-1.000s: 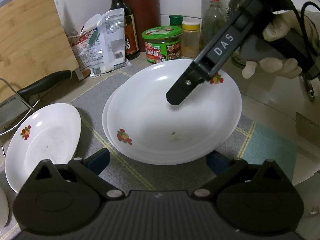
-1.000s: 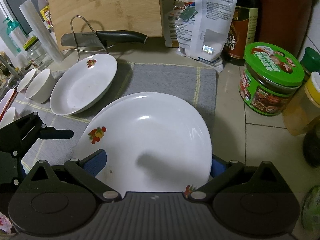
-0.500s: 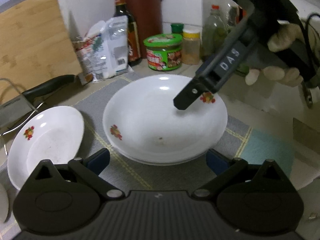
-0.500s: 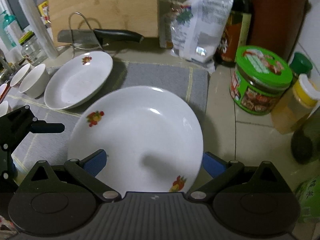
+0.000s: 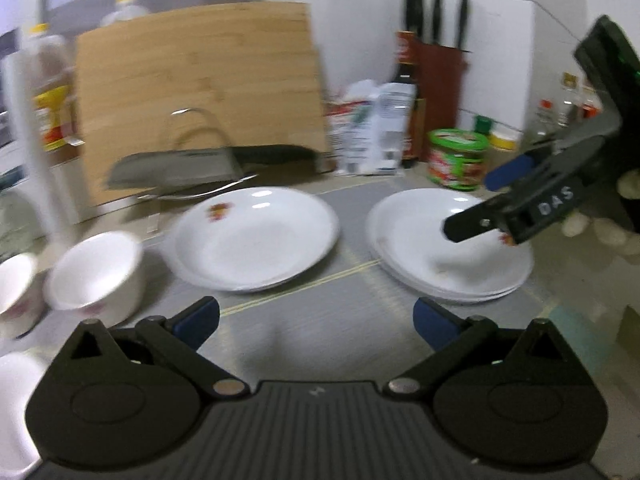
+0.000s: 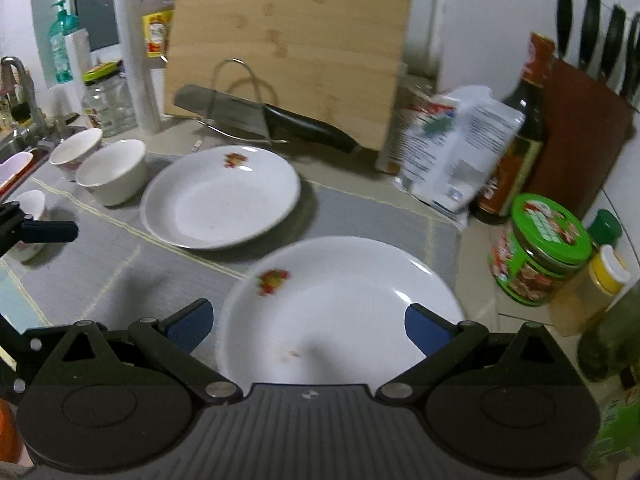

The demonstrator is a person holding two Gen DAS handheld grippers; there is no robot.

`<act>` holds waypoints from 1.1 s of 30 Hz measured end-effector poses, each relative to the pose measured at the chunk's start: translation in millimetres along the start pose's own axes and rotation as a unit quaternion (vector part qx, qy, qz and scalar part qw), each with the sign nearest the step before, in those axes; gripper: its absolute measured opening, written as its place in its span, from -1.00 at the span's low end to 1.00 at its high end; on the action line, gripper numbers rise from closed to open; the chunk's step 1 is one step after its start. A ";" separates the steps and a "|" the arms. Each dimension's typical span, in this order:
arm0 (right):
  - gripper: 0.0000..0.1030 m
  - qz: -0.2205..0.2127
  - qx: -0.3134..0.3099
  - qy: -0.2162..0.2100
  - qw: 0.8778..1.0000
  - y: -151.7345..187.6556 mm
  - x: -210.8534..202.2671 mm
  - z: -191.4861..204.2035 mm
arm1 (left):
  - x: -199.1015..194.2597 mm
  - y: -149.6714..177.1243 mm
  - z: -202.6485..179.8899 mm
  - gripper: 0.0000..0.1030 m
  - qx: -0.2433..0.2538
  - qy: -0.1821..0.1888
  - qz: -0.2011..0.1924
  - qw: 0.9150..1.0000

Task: Organize plates and bowls
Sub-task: 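Open the right gripper and withdraw it from the plate stack, then move the right gripper to the white fruit-motif plate by the cutting board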

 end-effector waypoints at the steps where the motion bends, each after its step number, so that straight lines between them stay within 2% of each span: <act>1: 1.00 -0.003 0.000 0.001 1.000 -0.4 -0.3 8.3 | -5.1 3.2 6.6 0.99 -0.004 -0.008 -0.001 1.000; 5: 1.00 -0.014 0.012 0.011 1.000 1.6 -5.2 39.7 | -24.2 15.7 30.1 0.99 -0.021 -0.020 -0.002 1.000; 9: 1.00 -0.020 0.028 0.020 0.999 11.4 -13.3 63.5 | -34.1 25.7 44.8 0.99 -0.017 -0.018 0.003 1.000; 16: 1.00 -0.018 0.047 0.025 0.998 20.2 -19.9 81.5 | -36.5 32.3 48.8 0.99 -0.018 -0.018 0.010 1.000; 22: 1.00 -0.015 0.027 0.003 1.000 9.9 -1.1 70.0 | -17.2 30.9 45.3 0.99 -0.036 -0.034 0.017 0.999; 33: 1.00 -0.004 -0.008 -0.080 0.997 -30.6 59.5 19.2 | 46.8 20.5 30.0 0.99 -0.058 -0.101 0.073 0.991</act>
Point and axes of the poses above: each gripper's, at about its wrist camera, not at the fingertips, and x roughly the way its jaws point, z to its left, y to its underside, the point moved 3 cm from there along x, roughly the way its jaws point, and after that the axes turned 3 degrees about -z, right-handed, at the moved point
